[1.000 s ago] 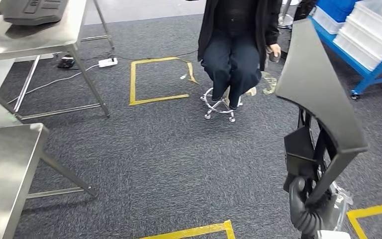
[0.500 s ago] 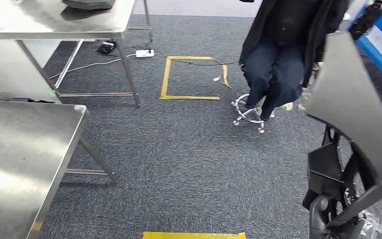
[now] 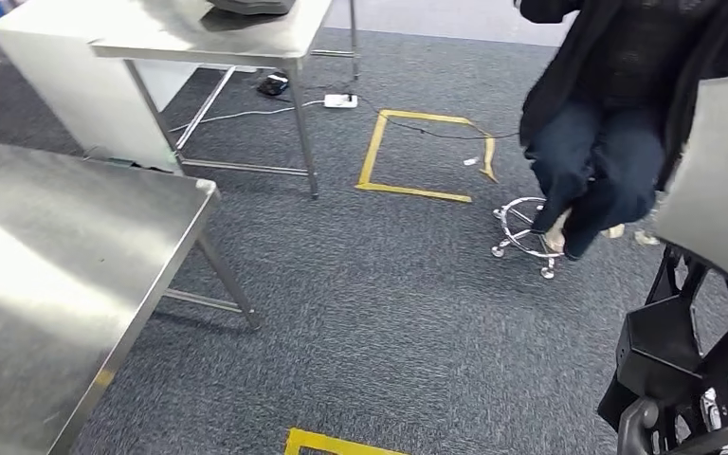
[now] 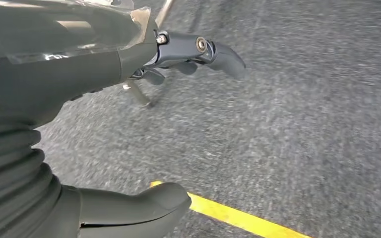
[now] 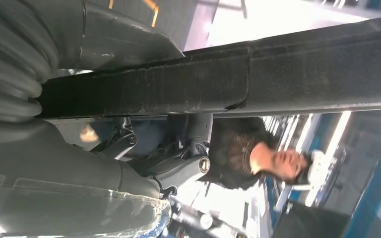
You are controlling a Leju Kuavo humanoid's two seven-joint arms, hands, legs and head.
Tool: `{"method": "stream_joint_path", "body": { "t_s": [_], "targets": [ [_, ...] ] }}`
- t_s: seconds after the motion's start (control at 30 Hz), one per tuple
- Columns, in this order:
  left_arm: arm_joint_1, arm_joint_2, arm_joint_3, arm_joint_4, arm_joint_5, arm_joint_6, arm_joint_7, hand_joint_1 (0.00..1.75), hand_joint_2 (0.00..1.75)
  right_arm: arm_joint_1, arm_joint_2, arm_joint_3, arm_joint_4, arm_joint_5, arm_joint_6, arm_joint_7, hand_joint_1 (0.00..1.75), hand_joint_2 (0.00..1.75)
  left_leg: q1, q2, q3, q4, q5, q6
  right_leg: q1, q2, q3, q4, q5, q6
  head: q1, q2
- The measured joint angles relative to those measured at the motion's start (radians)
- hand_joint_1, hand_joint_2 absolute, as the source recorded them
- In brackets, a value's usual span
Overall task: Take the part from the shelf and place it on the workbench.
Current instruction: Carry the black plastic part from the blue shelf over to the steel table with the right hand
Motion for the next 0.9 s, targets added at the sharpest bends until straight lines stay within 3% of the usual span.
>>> {"method": "stream_joint_path", "body": {
  "t_s": [0.03, 0.07, 0.17, 0.2, 0.27, 0.3, 0.37, 0.4, 0.43, 0.5, 0.53, 0.57, 0.63, 0.67, 0.73, 0.8, 0.83, 0.9],
  "targets": [
    [0.001, 0.000, 0.002, 0.002, 0.005, 0.002, 0.000, 0.00, 1.75, -0.005, -0.003, 0.000, 0.003, -0.005, 0.000, 0.000, 1.75, 1.75, 0.001, 0.004, 0.008, -0.007, 0.010, 0.000, 0.001, -0.014, 0.000, 0.000, -0.001, -0.001, 0.000, 0.000],
    [0.002, 0.000, 0.004, 0.002, 0.011, 0.004, 0.000, 0.00, 1.75, -0.014, -0.006, 0.001, 0.008, -0.010, -0.002, 0.001, 1.75, 1.75, 0.001, 0.014, 0.039, -0.055, 0.035, 0.001, 0.002, -0.028, 0.001, 0.000, -0.001, -0.001, 0.000, 0.000],
    [0.000, 0.002, 0.012, 0.002, 0.028, -0.001, 0.000, 0.00, 1.75, -0.044, -0.020, 0.007, 0.026, -0.028, -0.009, 0.006, 1.75, 1.75, -0.006, 0.082, 0.155, -0.245, 0.097, 0.014, 0.008, -0.061, 0.011, 0.002, -0.005, 0.006, 0.001, 0.000],
    [-0.002, 0.004, 0.015, 0.002, 0.035, -0.008, -0.002, 0.00, 1.75, -0.054, -0.024, 0.010, 0.032, -0.040, -0.011, 0.008, 1.75, 1.75, -0.011, 0.093, 0.168, -0.269, 0.102, 0.020, 0.010, -0.071, 0.015, 0.002, -0.005, 0.010, 0.002, 0.000],
    [-0.004, 0.008, 0.026, -0.001, 0.056, -0.031, -0.014, 0.00, 1.75, -0.077, -0.032, 0.020, 0.047, -0.073, -0.013, 0.013, 1.75, 1.75, -0.017, 0.073, 0.164, -0.277, 0.108, 0.033, 0.009, -0.093, 0.020, -0.002, -0.004, 0.021, 0.004, 0.000],
    [-0.006, 0.010, 0.034, -0.003, 0.069, -0.046, -0.023, 0.00, 1.75, -0.091, -0.034, 0.026, 0.055, -0.089, -0.011, 0.015, 1.75, 1.75, -0.016, 0.060, 0.168, -0.285, 0.114, 0.039, 0.008, -0.085, 0.020, 0.000, -0.006, 0.026, 0.004, 0.000],
    [-0.015, 0.016, 0.049, -0.009, 0.089, -0.070, -0.040, 0.00, 1.75, -0.115, -0.037, 0.033, 0.070, -0.104, -0.006, 0.020, 1.75, 1.75, -0.008, 0.035, 0.175, -0.300, 0.128, 0.051, 0.005, -0.029, 0.000, 0.047, -0.033, 0.031, 0.005, 0.000],
    [-0.021, 0.019, 0.054, -0.011, 0.094, -0.079, -0.045, 0.00, 1.75, -0.123, -0.038, 0.035, 0.078, -0.105, -0.004, 0.022, 1.75, 1.75, -0.005, 0.022, 0.177, -0.304, 0.133, 0.054, 0.001, 0.008, -0.026, 0.102, -0.058, 0.029, 0.007, 0.000],
    [-0.028, 0.021, 0.058, -0.013, 0.096, -0.086, -0.048, 0.00, 1.75, -0.128, -0.039, 0.035, 0.086, -0.105, -0.002, 0.025, 1.75, 1.75, -0.004, 0.007, 0.174, -0.304, 0.136, 0.056, -0.001, 0.031, -0.059, 0.171, -0.086, 0.027, 0.008, 0.000],
    [-0.036, 0.025, 0.062, -0.015, 0.098, -0.092, -0.048, 0.00, 1.75, -0.135, -0.040, 0.037, 0.101, -0.106, -0.002, 0.029, 1.75, 1.75, -0.003, -0.026, 0.170, -0.304, 0.139, 0.054, -0.005, 0.043, -0.110, 0.275, -0.117, 0.033, 0.010, 0.000],
    [-0.037, 0.026, 0.064, -0.016, 0.098, -0.094, -0.049, 0.00, 1.75, -0.138, -0.041, 0.038, 0.107, -0.106, -0.002, 0.030, 1.75, 1.75, -0.002, -0.043, 0.170, -0.303, 0.140, 0.053, -0.007, 0.045, -0.112, 0.276, -0.108, 0.042, 0.011, 0.000],
    [-0.037, 0.028, 0.066, -0.016, 0.099, -0.095, -0.049, 0.00, 1.75, -0.141, -0.041, 0.039, 0.111, -0.106, -0.002, 0.030, 1.75, 1.75, -0.001, -0.058, 0.171, -0.302, 0.141, 0.050, -0.011, 0.048, -0.094, 0.234, -0.084, 0.054, 0.011, 0.000],
    [-0.038, 0.030, 0.071, -0.017, 0.099, -0.096, -0.048, 0.00, 1.75, -0.146, -0.043, 0.042, 0.118, -0.106, -0.002, 0.030, 1.75, 1.75, 0.002, -0.088, 0.168, -0.294, 0.139, 0.039, -0.021, 0.087, -0.031, 0.093, -0.025, 0.077, 0.013, 0.000],
    [-0.038, 0.031, 0.073, -0.018, 0.099, -0.096, -0.048, 0.00, 1.75, -0.148, -0.043, 0.043, 0.121, -0.106, -0.002, 0.030, 1.75, 1.75, 0.002, -0.102, 0.164, -0.289, 0.138, 0.032, -0.025, 0.106, -0.009, 0.040, -0.008, 0.079, 0.014, 0.000],
    [-0.038, 0.033, 0.076, -0.020, 0.100, -0.099, -0.048, 0.00, 1.75, -0.150, -0.044, 0.045, 0.127, -0.106, -0.002, 0.031, 1.75, 1.75, 0.001, -0.123, 0.151, -0.284, 0.140, 0.018, -0.024, 0.124, 0.004, 0.007, -0.001, 0.065, 0.016, 0.000],
    [-0.036, 0.035, 0.081, -0.020, 0.102, -0.103, -0.048, 0.00, 1.75, -0.151, -0.044, 0.045, 0.129, -0.105, 0.001, 0.031, 1.75, 1.75, 0.007, -0.131, 0.142, -0.284, 0.144, 0.007, -0.022, 0.101, 0.005, 0.007, 0.003, 0.046, 0.014, 0.000],
    [-0.035, 0.036, 0.084, -0.020, 0.104, -0.104, -0.048, 0.00, 1.75, -0.152, -0.044, 0.046, 0.130, -0.105, 0.003, 0.031, 1.75, 1.75, 0.007, -0.112, 0.136, -0.274, 0.138, 0.004, -0.022, 0.090, 0.004, 0.007, 0.005, 0.040, 0.013, 0.000],
    [-0.035, 0.037, 0.086, -0.022, 0.106, -0.106, -0.047, 0.00, 1.75, -0.152, -0.044, 0.047, 0.130, -0.109, 0.011, 0.031, 1.75, 1.75, 0.006, -0.044, 0.098, -0.198, 0.092, 0.000, -0.021, 0.063, 0.004, 0.004, 0.007, 0.026, 0.008, 0.000]
  ]
}}
